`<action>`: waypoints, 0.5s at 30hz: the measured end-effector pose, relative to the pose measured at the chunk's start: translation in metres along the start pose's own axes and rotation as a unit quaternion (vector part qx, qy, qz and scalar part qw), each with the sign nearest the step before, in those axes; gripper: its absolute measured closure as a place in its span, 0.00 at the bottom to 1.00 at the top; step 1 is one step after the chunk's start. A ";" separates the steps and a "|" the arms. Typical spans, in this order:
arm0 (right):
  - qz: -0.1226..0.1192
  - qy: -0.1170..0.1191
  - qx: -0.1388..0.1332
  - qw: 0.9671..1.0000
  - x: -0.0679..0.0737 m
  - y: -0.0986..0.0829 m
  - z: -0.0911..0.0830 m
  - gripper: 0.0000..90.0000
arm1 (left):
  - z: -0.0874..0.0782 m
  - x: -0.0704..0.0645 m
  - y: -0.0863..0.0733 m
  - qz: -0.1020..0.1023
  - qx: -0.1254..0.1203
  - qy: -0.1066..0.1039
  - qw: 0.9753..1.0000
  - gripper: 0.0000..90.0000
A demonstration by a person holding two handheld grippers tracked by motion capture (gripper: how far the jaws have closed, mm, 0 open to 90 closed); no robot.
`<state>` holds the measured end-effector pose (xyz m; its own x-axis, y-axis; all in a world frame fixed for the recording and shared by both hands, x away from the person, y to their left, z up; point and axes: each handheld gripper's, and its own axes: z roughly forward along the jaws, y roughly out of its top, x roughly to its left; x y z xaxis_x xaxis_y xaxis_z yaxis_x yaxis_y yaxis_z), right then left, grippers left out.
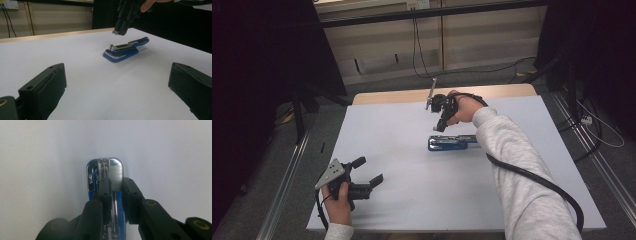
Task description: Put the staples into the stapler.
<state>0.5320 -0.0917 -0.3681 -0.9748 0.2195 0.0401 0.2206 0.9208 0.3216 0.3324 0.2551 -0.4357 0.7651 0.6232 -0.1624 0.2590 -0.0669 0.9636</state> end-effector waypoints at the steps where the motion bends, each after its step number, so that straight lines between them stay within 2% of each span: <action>1: 0.000 0.000 0.000 1.000 0.000 0.000 0.000 0.87 | 0.000 0.000 0.000 0.000 0.000 0.000 1.000 0.02; 15: 0.002 0.003 0.001 1.000 0.005 -0.002 0.001 0.87 | 0.000 0.000 0.000 0.001 -0.001 0.002 1.000 0.02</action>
<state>0.5263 -0.0920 -0.3696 -0.9741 0.2209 0.0476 0.2244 0.9209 0.3188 0.3324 0.2551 -0.4353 0.7636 0.6258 -0.1590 0.2555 -0.0667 0.9645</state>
